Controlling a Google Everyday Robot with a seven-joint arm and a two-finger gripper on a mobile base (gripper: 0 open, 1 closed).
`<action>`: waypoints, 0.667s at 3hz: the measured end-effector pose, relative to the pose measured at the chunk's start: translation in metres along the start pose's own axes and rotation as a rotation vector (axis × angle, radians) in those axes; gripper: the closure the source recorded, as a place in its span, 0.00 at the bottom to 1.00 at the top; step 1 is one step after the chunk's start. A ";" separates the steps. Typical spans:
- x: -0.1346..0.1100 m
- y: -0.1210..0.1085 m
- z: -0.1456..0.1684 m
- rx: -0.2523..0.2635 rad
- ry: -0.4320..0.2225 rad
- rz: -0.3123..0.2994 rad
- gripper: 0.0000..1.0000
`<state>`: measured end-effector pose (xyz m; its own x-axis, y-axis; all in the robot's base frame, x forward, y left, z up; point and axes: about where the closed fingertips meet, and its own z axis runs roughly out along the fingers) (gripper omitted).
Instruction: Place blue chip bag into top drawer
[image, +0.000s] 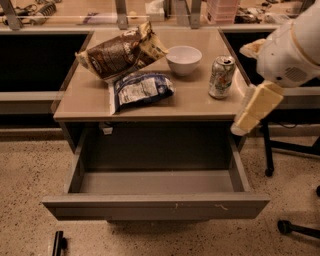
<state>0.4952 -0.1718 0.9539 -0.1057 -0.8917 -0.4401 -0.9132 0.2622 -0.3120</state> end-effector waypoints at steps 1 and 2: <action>-0.026 -0.022 0.051 -0.032 -0.124 -0.013 0.00; -0.023 -0.024 0.060 -0.042 -0.129 -0.004 0.00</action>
Offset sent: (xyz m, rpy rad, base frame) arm 0.0365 0.0309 -0.0205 0.0937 -0.0077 0.0537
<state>0.5428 -0.1354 0.9212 -0.0535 -0.8373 -0.5442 -0.9293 0.2411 -0.2796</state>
